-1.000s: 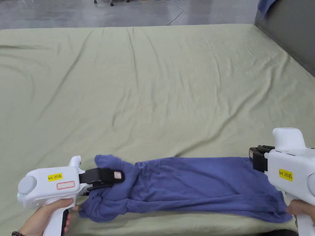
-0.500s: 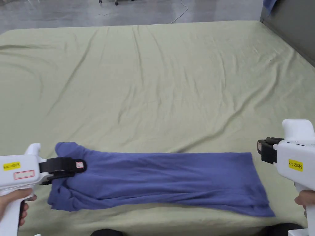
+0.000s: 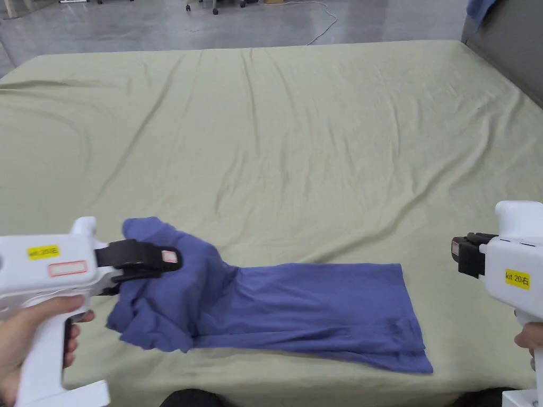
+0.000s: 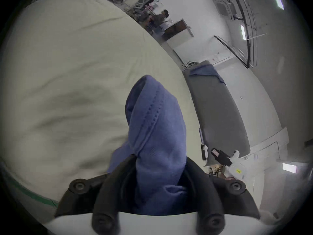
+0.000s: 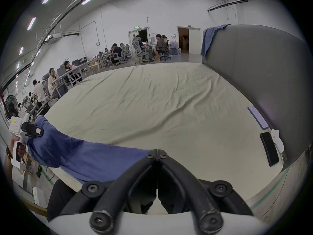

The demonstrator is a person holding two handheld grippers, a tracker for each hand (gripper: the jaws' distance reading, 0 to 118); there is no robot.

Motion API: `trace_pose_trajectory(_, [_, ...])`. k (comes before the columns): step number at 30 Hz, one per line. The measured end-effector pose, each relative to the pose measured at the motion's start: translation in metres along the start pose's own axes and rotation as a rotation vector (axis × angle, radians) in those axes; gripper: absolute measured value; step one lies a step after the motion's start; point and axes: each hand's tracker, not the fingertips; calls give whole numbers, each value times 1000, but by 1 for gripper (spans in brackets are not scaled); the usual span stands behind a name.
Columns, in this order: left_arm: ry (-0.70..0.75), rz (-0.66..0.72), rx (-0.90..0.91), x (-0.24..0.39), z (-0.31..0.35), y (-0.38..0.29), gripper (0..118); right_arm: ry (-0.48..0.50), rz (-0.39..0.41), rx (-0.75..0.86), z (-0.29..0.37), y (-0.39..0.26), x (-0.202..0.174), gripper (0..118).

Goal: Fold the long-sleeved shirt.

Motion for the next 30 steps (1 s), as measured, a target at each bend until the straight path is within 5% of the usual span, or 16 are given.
trace_pose_trajectory(9, [308, 3, -137, 48, -166, -25, 25, -38, 13, 12, 7, -5, 11, 0])
trace_pose_trajectory(15, [114, 44, -151, 70, -215, -44, 89, -47, -9, 7, 4, -6, 23, 0])
trace_pose_trajectory(18, [-63, 71, -201, 78, -214, -37, 90, -41, -16, 5, 5, -6, 24, 0])
trace_pose_trajectory(21, [-64, 42, -167, 87, -189, -29, 90, -37, -13, 5, 6, -7, 23, 0])
trace_pose_trajectory(23, [-15, -23, -156, 91, -166, -26, 78, -32, -14, 3, 6, -7, 22, 0])
trace_pose_trajectory(24, [6, -51, -150, 89, -159, -26, 54, -30, -16, 3, 5, -6, 22, 0])
trace_pose_trajectory(25, [60, -113, -141, 88, -150, -28, 3, -25, -18, 1, 5, -6, 21, 0])
trace_pose_trajectory(28, [344, -341, -108, 90, -141, -45, 0, -14, -18, -2, 4, -6, 19, 0])
trace_pose_trajectory(30, [319, -391, -179, 84, -147, -57, 0, -11, -13, -4, 2, -6, 18, 0])
